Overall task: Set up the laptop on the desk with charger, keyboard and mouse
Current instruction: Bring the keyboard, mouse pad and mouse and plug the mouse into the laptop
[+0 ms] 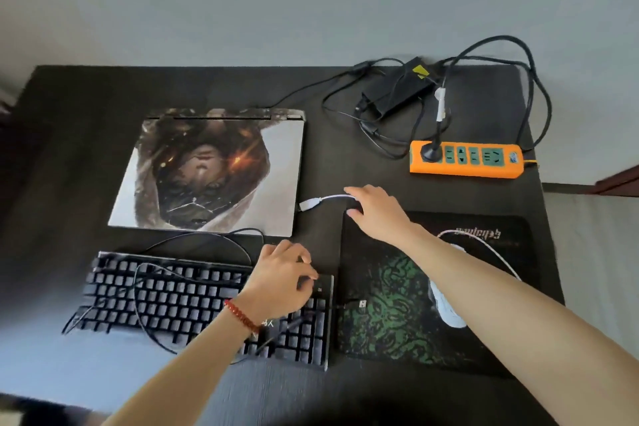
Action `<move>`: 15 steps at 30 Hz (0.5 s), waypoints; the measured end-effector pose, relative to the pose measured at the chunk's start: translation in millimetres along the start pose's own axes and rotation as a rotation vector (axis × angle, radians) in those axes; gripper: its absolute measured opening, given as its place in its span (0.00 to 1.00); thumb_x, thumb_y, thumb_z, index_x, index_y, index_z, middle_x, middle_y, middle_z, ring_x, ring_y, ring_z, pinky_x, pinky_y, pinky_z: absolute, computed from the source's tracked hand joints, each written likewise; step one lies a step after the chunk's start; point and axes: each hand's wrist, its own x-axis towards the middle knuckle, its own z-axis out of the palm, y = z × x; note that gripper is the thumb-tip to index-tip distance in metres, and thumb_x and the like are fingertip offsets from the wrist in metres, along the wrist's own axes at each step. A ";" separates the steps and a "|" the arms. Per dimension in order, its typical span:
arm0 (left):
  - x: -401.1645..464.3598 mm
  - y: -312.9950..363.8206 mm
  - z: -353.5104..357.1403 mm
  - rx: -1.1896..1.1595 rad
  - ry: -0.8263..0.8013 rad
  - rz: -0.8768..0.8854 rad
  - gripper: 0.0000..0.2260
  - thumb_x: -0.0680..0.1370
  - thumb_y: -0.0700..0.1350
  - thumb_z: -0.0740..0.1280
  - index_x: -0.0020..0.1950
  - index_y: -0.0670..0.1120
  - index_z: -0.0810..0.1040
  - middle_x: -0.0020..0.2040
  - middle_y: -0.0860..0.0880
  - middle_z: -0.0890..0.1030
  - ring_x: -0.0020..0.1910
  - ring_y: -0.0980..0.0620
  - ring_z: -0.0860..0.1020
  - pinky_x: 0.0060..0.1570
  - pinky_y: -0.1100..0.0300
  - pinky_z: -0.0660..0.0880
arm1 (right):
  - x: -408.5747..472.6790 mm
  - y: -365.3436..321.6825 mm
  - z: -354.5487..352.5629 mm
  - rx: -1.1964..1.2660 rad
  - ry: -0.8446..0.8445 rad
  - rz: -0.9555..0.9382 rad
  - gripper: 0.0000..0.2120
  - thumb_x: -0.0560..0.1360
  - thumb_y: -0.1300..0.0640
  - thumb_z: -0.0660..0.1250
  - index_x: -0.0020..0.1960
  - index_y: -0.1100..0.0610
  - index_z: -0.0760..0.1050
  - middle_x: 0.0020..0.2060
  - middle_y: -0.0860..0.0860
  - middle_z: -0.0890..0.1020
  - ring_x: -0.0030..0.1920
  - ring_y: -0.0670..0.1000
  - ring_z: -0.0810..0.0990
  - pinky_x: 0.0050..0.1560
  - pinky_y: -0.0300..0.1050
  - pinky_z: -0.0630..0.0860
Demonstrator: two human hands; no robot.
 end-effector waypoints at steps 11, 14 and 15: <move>41.4 -46.8 -6.4 -0.008 0.188 -0.362 0.16 0.74 0.40 0.64 0.62 0.46 0.73 0.65 0.43 0.72 0.64 0.41 0.68 0.61 0.44 0.65 | 16.3 -24.2 21.7 -0.152 0.433 -0.002 0.08 0.76 0.56 0.63 0.51 0.55 0.78 0.44 0.56 0.74 0.46 0.58 0.73 0.43 0.50 0.62; 63.7 -61.6 -3.7 -0.014 0.167 -0.405 0.20 0.75 0.43 0.61 0.68 0.48 0.67 0.72 0.44 0.64 0.72 0.43 0.58 0.67 0.41 0.58 | 20.9 -28.7 19.2 -0.095 0.560 0.070 0.05 0.74 0.56 0.66 0.46 0.55 0.79 0.40 0.56 0.74 0.43 0.58 0.74 0.45 0.51 0.64; 70.3 -65.4 -1.9 -0.020 0.164 -0.415 0.21 0.76 0.44 0.61 0.69 0.49 0.65 0.73 0.45 0.62 0.73 0.43 0.55 0.68 0.40 0.55 | 23.9 -31.4 20.3 -0.054 0.590 0.109 0.05 0.74 0.55 0.65 0.46 0.54 0.79 0.40 0.56 0.74 0.43 0.58 0.74 0.46 0.51 0.64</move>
